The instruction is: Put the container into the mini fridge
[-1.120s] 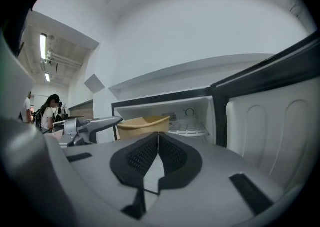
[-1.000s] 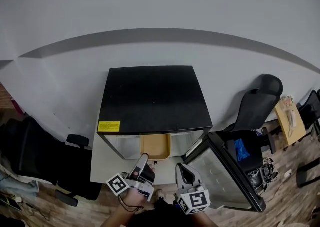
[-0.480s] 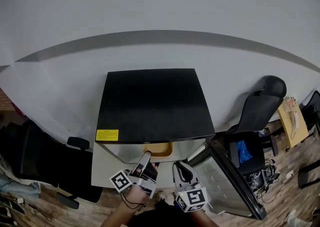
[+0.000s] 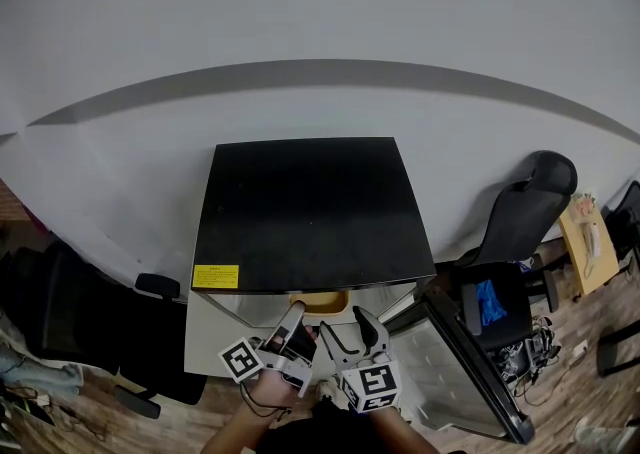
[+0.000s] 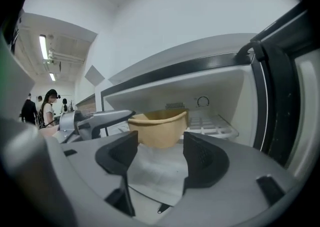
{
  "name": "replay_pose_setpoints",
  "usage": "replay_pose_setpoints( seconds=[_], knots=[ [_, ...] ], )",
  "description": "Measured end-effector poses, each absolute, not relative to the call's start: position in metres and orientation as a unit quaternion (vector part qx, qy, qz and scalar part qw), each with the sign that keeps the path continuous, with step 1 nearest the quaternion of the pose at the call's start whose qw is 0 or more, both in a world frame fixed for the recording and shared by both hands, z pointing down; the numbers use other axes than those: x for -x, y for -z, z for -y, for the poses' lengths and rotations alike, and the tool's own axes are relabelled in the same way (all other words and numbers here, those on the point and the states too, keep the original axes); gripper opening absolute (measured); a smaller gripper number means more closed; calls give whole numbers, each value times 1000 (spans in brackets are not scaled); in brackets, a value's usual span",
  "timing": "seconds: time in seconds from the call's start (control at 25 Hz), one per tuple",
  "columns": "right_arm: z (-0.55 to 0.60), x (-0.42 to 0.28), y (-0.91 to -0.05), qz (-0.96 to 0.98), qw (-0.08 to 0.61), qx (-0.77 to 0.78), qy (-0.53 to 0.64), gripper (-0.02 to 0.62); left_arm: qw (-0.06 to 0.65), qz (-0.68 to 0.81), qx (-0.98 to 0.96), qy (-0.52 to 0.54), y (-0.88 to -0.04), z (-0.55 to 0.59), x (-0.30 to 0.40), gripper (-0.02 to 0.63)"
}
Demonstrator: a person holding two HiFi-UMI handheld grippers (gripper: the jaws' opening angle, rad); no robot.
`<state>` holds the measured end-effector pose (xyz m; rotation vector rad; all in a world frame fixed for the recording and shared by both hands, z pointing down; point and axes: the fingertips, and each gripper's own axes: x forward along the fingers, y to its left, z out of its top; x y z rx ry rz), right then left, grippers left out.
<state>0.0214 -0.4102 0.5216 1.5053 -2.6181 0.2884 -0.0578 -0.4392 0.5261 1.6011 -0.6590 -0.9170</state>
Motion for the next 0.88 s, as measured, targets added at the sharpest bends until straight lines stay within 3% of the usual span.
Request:
replay_pose_setpoints(
  seconds=[0.4, 0.64, 0.88],
  knots=[
    [425, -10, -526, 860, 65, -498, -85, 275, 556, 266, -679, 399, -524, 440, 58, 242],
    [433, -12, -526, 859, 60, -501, -83, 275, 548, 263, -688, 396, -518, 439, 60, 298],
    [443, -13, -525, 857, 60, -505, -82, 275, 547, 278, -683, 396, -524, 429, 74, 301]
  ],
)
